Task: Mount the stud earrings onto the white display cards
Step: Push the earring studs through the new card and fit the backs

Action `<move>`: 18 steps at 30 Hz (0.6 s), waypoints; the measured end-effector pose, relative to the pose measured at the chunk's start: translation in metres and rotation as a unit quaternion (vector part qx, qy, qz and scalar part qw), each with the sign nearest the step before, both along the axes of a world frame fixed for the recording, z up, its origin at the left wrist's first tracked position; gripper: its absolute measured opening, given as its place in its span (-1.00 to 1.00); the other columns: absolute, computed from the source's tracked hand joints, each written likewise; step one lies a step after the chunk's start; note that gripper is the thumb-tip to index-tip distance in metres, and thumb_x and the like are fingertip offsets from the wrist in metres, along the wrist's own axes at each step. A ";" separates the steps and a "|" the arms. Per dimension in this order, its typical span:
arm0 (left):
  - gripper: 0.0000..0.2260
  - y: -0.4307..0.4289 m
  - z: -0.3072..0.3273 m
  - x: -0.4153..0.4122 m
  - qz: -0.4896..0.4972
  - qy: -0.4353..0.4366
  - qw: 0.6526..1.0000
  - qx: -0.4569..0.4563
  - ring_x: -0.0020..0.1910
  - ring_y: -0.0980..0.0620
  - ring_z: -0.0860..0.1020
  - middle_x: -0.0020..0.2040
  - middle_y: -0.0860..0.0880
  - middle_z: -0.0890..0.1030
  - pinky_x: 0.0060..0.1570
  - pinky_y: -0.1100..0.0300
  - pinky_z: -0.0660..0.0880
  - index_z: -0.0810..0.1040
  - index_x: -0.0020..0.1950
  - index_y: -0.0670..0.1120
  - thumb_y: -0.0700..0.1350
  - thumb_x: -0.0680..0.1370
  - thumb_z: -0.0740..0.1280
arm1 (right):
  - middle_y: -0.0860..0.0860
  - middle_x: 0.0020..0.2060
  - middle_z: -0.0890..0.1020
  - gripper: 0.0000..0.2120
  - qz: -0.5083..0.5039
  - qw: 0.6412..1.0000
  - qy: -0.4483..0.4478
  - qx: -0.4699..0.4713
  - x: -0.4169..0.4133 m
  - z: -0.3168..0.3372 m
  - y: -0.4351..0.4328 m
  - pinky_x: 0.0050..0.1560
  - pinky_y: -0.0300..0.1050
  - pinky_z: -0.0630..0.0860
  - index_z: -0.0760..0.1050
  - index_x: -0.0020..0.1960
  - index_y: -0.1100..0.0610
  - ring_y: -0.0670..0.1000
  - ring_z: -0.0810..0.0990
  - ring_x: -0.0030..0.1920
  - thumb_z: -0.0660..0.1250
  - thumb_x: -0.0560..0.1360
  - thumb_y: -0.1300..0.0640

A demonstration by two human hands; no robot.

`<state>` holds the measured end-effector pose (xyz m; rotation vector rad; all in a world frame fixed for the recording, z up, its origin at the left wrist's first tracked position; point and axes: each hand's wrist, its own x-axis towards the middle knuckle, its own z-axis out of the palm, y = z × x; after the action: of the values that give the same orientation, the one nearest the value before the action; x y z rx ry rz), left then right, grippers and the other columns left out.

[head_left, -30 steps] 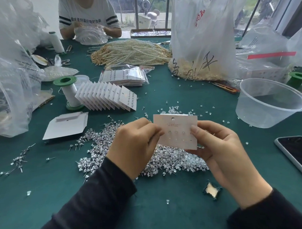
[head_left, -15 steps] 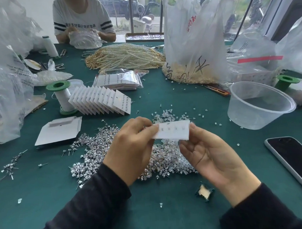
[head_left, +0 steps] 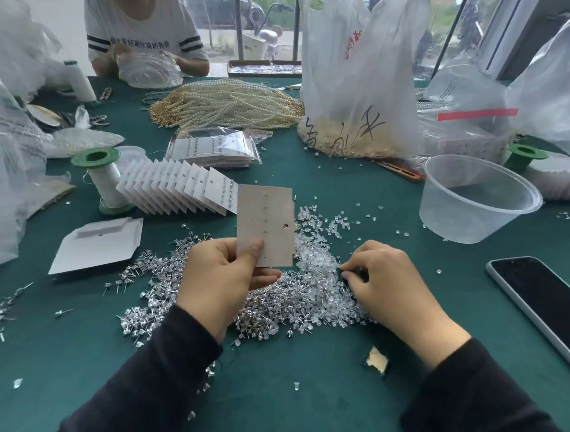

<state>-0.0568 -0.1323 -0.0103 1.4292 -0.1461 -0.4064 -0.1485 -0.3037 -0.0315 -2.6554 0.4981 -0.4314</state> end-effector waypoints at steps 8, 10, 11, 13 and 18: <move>-0.91 -0.001 0.002 -0.003 -0.022 0.026 0.999 -0.007 -0.50 0.02 0.60 -0.36 -0.16 0.63 -0.52 0.33 0.51 0.52 -0.15 -0.27 -0.25 0.51 0.28 | -0.11 -0.39 0.60 -0.89 -0.034 0.981 -0.109 0.155 0.000 0.011 -0.002 -0.33 -0.42 0.38 0.57 -0.25 0.07 -0.19 0.51 -0.38 0.39 0.41 0.24; -0.91 -0.002 0.002 -0.005 -0.028 0.025 0.999 -0.002 -0.51 0.02 0.60 -0.35 -0.17 0.62 -0.53 0.33 0.51 0.52 -0.14 -0.27 -0.25 0.51 0.29 | -0.08 -0.41 0.62 -0.86 -0.030 0.964 -0.132 0.227 0.000 0.013 0.000 -0.35 -0.40 0.41 0.58 -0.27 0.04 -0.21 0.51 -0.41 0.41 0.40 0.26; -0.91 -0.003 0.001 -0.006 -0.030 0.022 0.999 0.002 -0.51 0.03 0.59 -0.34 -0.18 0.62 -0.53 0.33 0.51 0.52 -0.14 -0.27 -0.25 0.51 0.28 | -0.06 -0.40 0.63 -0.85 -0.025 0.954 -0.145 0.261 0.000 0.014 0.002 -0.35 -0.40 0.42 0.58 -0.27 0.04 -0.19 0.52 -0.40 0.42 0.40 0.27; -0.91 -0.004 0.001 -0.008 -0.034 0.012 0.999 0.013 -0.51 0.04 0.59 -0.33 -0.19 0.62 -0.52 0.32 0.52 0.53 -0.16 -0.25 -0.25 0.52 0.28 | -0.02 -0.40 0.64 -0.86 -0.010 0.931 -0.178 0.317 -0.001 0.018 0.008 -0.34 -0.38 0.46 0.59 -0.28 0.05 -0.14 0.55 -0.38 0.45 0.38 0.26; -0.89 -0.008 -0.002 -0.014 -0.036 -0.014 0.998 0.045 -0.50 0.06 0.59 -0.32 -0.16 0.63 -0.52 0.31 0.52 0.53 -0.19 -0.21 -0.23 0.53 0.29 | -0.12 -0.45 0.59 -0.89 -0.031 0.976 -0.179 0.119 0.004 0.013 0.024 -0.32 -0.39 0.37 0.58 -0.27 0.06 -0.14 0.53 -0.39 0.43 0.40 0.22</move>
<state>-0.0708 -0.1400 -0.0126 1.5224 -0.2049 -0.4571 -0.1441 -0.2801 -0.0183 -2.2704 0.4846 -0.7990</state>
